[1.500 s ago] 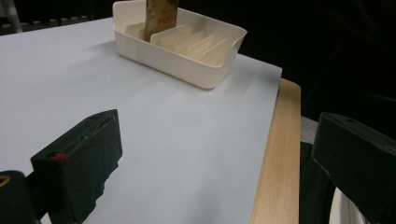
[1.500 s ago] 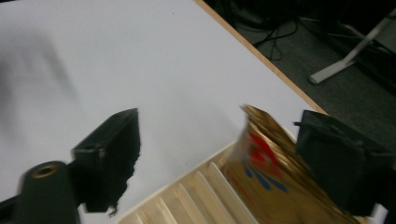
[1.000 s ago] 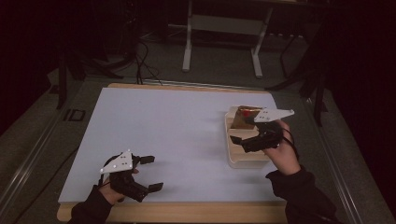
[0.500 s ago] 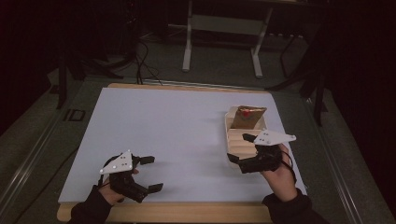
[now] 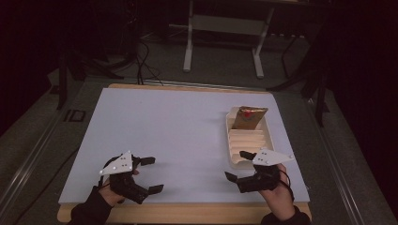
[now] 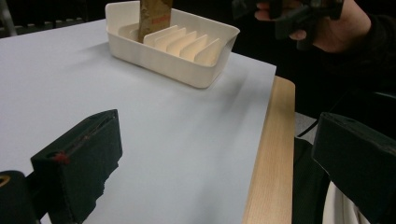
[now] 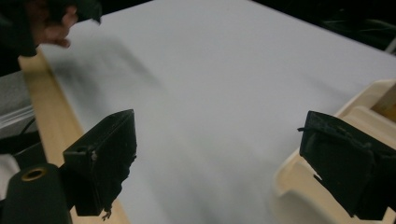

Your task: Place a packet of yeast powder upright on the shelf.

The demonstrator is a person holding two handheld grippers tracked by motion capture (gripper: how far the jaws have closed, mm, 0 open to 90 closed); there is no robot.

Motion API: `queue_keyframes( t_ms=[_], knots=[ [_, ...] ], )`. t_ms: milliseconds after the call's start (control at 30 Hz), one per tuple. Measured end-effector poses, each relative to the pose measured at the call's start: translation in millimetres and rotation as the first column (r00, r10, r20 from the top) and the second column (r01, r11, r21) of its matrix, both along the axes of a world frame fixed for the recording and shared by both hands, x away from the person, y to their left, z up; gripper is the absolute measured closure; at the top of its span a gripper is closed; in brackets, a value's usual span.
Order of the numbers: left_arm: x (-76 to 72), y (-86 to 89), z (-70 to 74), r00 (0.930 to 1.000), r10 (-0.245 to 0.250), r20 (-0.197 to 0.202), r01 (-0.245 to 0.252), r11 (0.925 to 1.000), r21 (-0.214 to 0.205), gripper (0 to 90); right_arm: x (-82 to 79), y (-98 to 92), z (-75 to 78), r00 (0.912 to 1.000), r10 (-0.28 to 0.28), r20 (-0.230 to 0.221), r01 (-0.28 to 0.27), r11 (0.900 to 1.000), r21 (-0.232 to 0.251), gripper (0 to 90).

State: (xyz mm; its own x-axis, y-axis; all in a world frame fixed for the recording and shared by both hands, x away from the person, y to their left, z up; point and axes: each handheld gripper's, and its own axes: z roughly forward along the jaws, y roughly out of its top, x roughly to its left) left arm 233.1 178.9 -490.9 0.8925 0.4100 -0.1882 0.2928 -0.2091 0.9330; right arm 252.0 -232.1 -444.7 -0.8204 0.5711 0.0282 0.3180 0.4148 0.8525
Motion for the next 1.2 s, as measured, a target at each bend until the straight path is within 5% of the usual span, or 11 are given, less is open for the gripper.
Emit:
queue_keyframes(
  t_ms=[533, 833, 1200],
  knots=[
    [-1.2, -0.1, 0.1, 1.0000, -0.005, 0.005, 0.005, 1.0000, 0.004, 2.7, -22.4, 2.4, -19.5, 0.9987, 0.035, 0.036, -0.035, 0.9993, -0.012, 10.8],
    [-0.8, -0.8, -2.1, 1.0000, -0.007, 0.000, 0.007, 1.0000, 0.007, 2.7, -23.9, -2.0, -26.5, 0.9988, 0.016, 0.045, -0.013, 0.9976, -0.068, 13.8],
    [-0.9, -3.7, -3.1, 0.9999, -0.013, 0.004, 0.013, 0.9998, 0.013, 2.7, -21.0, -4.1, -30.3, 0.9992, 0.020, 0.035, -0.018, 0.9979, -0.062, 13.7]
  ],
)
